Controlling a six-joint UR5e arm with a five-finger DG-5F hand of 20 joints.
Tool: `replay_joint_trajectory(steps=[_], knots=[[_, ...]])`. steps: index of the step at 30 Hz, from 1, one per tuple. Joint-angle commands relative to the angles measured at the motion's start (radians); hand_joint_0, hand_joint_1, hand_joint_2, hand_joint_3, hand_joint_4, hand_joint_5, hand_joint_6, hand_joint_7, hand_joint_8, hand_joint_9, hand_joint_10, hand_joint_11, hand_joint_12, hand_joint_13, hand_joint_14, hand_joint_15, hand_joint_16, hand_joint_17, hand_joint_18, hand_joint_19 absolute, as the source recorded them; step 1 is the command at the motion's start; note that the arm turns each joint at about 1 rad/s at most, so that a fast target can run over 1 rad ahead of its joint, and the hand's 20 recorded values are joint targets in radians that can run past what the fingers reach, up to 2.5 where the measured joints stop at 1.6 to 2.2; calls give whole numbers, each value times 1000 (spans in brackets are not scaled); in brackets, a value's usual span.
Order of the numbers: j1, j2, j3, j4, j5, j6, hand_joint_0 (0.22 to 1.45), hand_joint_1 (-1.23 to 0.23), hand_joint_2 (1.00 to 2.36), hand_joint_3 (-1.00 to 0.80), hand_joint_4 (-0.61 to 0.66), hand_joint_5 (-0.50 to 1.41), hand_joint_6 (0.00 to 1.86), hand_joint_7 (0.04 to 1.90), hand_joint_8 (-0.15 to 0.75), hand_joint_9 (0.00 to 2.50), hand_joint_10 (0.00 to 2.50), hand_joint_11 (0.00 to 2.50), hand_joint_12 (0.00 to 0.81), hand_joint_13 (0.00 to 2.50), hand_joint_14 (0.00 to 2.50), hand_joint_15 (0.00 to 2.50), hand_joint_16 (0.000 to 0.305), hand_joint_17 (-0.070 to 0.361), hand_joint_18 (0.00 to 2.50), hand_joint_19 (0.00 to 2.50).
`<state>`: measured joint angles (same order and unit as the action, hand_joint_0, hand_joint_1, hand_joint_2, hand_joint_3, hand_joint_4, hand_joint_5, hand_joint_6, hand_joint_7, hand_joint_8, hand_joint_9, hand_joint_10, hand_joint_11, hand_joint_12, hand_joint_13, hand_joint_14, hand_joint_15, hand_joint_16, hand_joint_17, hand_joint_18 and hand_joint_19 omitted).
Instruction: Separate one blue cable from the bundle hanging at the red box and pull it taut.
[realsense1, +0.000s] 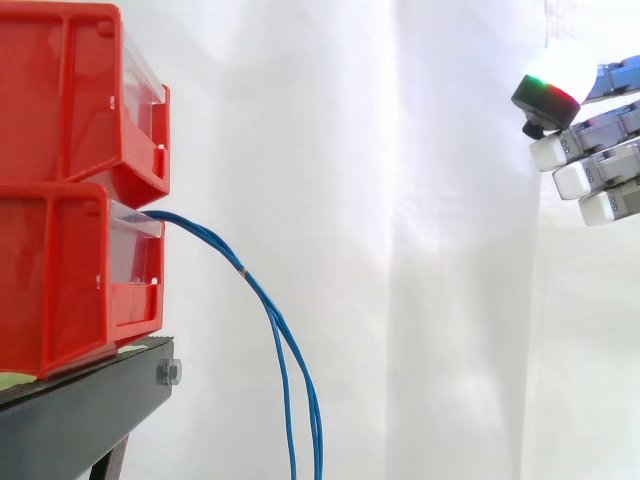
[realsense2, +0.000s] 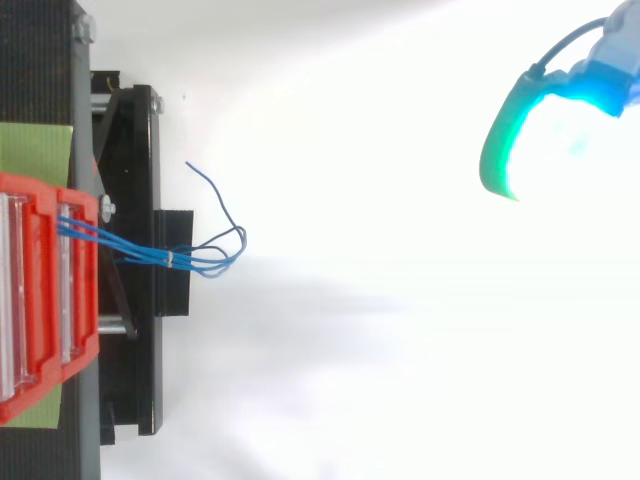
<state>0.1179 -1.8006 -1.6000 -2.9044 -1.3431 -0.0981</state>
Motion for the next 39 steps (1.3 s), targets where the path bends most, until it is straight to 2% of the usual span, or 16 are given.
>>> replay_joint_trajectory(steps=[1,11,21,27,30,31,34,35,39], knots=[[-1,0,0,-1,-1,0,532,-564,1001,-479,230,-221,502,879,269,419,9,276,349,445,10,255,43,97,287,316],[-3,0,0,-1,1,0,531,-558,1002,-476,223,-225,503,873,266,418,9,281,348,448,10,254,43,97,287,316],[5,-6,0,-22,1,-11,533,-555,1002,-472,225,-224,503,869,267,420,9,277,350,452,10,252,43,97,289,320],[16,-42,0,8,2,-14,533,-554,1002,-472,225,-224,503,870,267,419,11,276,348,452,10,259,43,97,288,328],[22,-63,0,44,16,-17,534,-554,1002,-472,225,-224,502,874,267,419,9,277,349,452,10,252,43,97,289,328],[25,-75,0,51,33,-18,534,-555,1002,-473,225,-224,502,874,267,419,9,281,349,451,11,251,43,97,290,320],[29,-103,-2,57,56,-15,534,-554,1002,-472,225,-224,502,874,266,420,9,277,348,451,10,248,43,97,291,319],[34,-123,0,65,65,-15,534,-555,1003,-473,224,-224,503,870,266,419,11,277,348,450,10,251,43,97,291,320],[42,-154,0,103,79,-14,535,-555,1002,-472,225,-224,503,870,266,419,11,277,349,450,10,251,43,97,291,320]])
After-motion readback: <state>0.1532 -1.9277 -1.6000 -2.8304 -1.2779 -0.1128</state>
